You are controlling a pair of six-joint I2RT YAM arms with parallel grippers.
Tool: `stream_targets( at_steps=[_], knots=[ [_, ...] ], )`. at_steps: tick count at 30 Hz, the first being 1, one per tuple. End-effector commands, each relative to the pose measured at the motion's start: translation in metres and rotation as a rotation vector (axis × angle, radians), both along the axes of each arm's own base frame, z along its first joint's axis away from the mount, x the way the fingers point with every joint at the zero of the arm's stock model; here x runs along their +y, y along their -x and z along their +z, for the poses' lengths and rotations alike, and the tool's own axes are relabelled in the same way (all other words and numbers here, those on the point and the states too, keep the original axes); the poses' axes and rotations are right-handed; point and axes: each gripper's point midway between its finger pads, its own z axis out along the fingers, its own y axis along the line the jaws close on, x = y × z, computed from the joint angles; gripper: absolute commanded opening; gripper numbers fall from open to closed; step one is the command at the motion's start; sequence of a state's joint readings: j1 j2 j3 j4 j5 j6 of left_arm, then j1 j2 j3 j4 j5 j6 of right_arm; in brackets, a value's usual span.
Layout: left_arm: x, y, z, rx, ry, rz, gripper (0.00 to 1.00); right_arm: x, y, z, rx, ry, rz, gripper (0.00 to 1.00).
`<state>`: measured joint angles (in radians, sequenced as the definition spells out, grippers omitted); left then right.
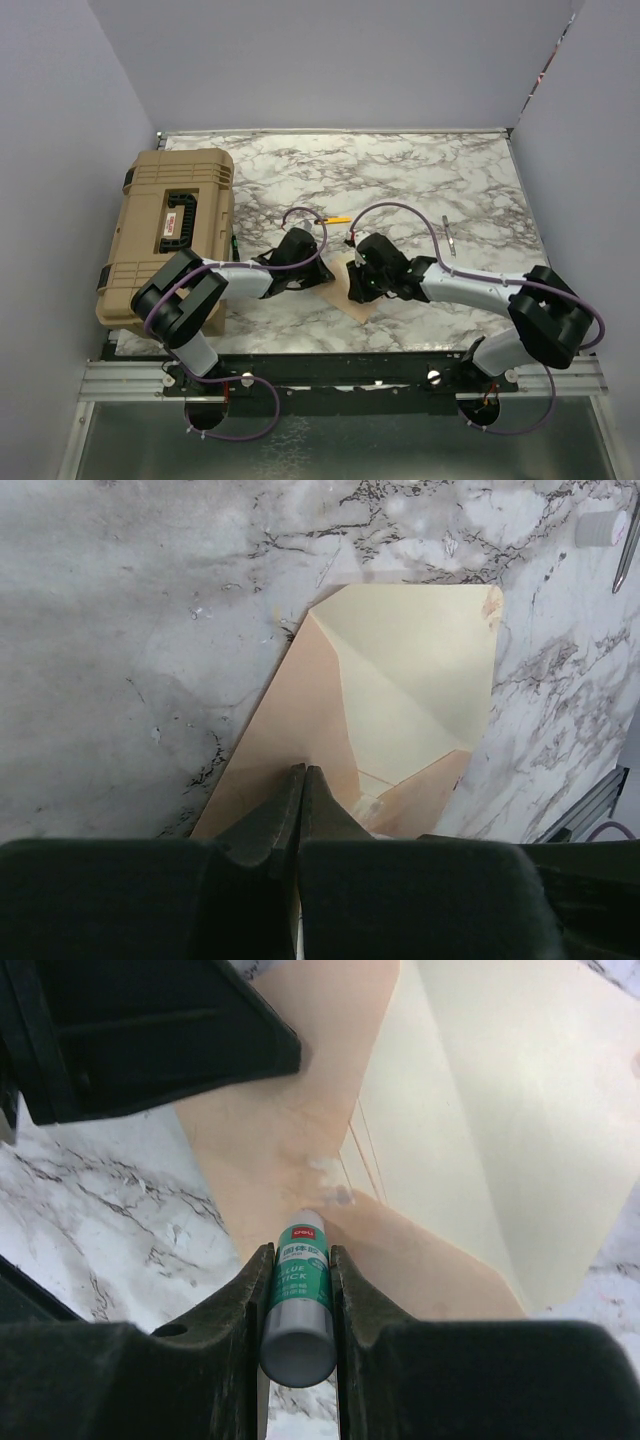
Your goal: Place the letter into the envelope and seal it
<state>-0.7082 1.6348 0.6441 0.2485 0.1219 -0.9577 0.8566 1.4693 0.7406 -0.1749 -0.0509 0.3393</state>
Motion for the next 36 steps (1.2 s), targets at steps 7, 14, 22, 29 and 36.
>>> stream_targets(
  at_steps=[7, 14, 22, 29, 36],
  knots=[
    [0.027, 0.028, -0.039, 0.123, -0.112, -0.008, 0.0, -0.014, -0.009, -0.018, 0.002, 0.131, -0.05, 0.01],
    [0.027, 0.028, -0.039, 0.122, -0.111, -0.009, 0.0, -0.004, -0.006, -0.015, 0.027, 0.088, -0.044, 0.01],
    [0.027, 0.027, -0.039, 0.118, -0.112, -0.01, 0.0, -0.039, 0.018, -0.011, 0.099, 0.158, -0.133, 0.01],
    [0.027, 0.028, -0.04, 0.118, -0.11, -0.012, 0.0, -0.012, 0.0, -0.017, 0.079, 0.11, -0.111, 0.01],
    [0.025, 0.028, -0.04, 0.123, -0.102, -0.017, 0.0, 0.006, -0.005, -0.018, 0.084, 0.067, -0.066, 0.01]
  ],
)
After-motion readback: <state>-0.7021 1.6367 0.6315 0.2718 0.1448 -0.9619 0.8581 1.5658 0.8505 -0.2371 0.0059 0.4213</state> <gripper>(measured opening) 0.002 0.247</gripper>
